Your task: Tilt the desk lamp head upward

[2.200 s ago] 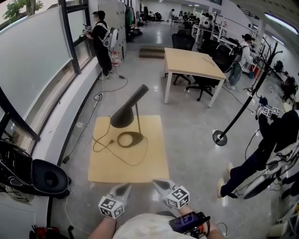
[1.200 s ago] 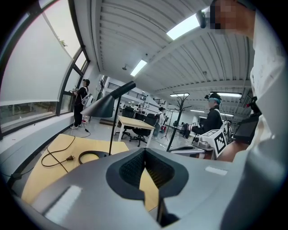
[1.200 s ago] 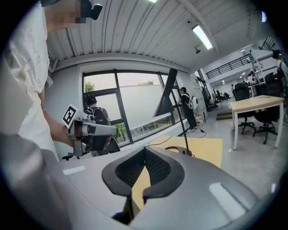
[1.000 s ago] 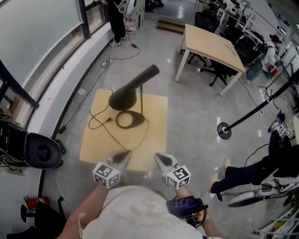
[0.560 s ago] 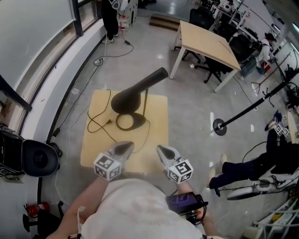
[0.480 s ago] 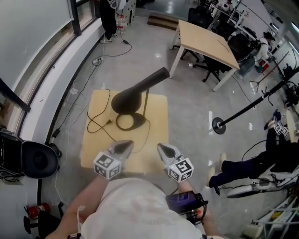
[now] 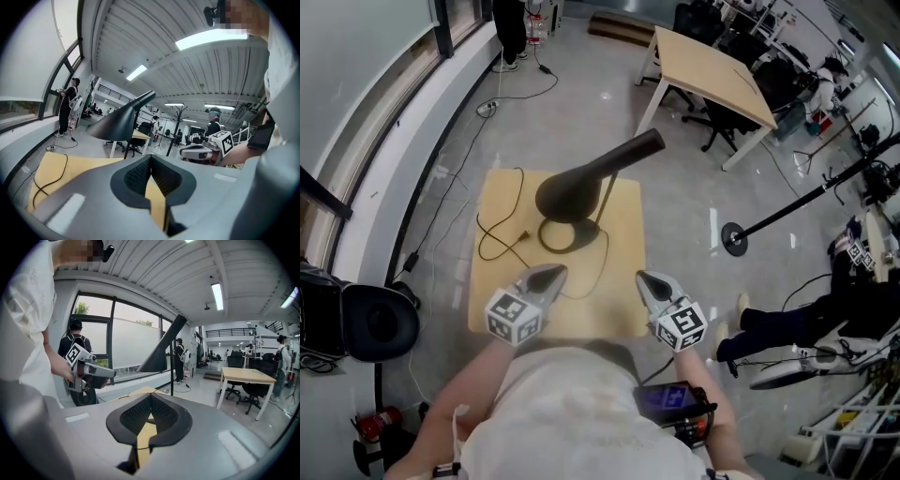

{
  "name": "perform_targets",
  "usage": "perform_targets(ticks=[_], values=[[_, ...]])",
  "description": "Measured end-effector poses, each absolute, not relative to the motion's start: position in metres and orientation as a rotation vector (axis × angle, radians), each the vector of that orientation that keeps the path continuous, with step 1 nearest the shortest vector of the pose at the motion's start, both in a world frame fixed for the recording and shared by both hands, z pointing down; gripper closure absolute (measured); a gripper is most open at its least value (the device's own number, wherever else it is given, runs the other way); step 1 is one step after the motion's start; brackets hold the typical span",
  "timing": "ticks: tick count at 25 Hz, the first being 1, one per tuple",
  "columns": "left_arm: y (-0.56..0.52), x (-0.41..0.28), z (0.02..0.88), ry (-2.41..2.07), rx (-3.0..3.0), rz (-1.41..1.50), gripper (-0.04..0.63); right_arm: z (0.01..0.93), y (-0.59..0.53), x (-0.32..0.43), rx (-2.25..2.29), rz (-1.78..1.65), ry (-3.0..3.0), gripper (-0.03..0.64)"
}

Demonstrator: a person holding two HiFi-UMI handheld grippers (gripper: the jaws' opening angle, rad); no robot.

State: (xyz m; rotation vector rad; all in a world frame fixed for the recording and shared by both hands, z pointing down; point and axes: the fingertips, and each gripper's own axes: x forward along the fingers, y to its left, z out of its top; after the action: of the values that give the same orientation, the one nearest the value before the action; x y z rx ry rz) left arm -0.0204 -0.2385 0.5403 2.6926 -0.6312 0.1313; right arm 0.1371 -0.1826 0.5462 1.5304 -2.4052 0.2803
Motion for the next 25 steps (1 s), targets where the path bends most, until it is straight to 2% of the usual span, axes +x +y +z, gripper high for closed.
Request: perform_targets(ticks=[9, 25], values=[[-0.27, -0.03, 0.542, -0.705, 2.655, 0.123, 0.594, 0.523, -0.227, 0.148, 1.448, 0.2, -2.423, 0.603], [-0.313, -0.025, 0.551, -0.881, 2.528, 0.1, 0.591, 0.403, -0.306, 0.15, 1.197, -0.272, -2.433, 0.603]])
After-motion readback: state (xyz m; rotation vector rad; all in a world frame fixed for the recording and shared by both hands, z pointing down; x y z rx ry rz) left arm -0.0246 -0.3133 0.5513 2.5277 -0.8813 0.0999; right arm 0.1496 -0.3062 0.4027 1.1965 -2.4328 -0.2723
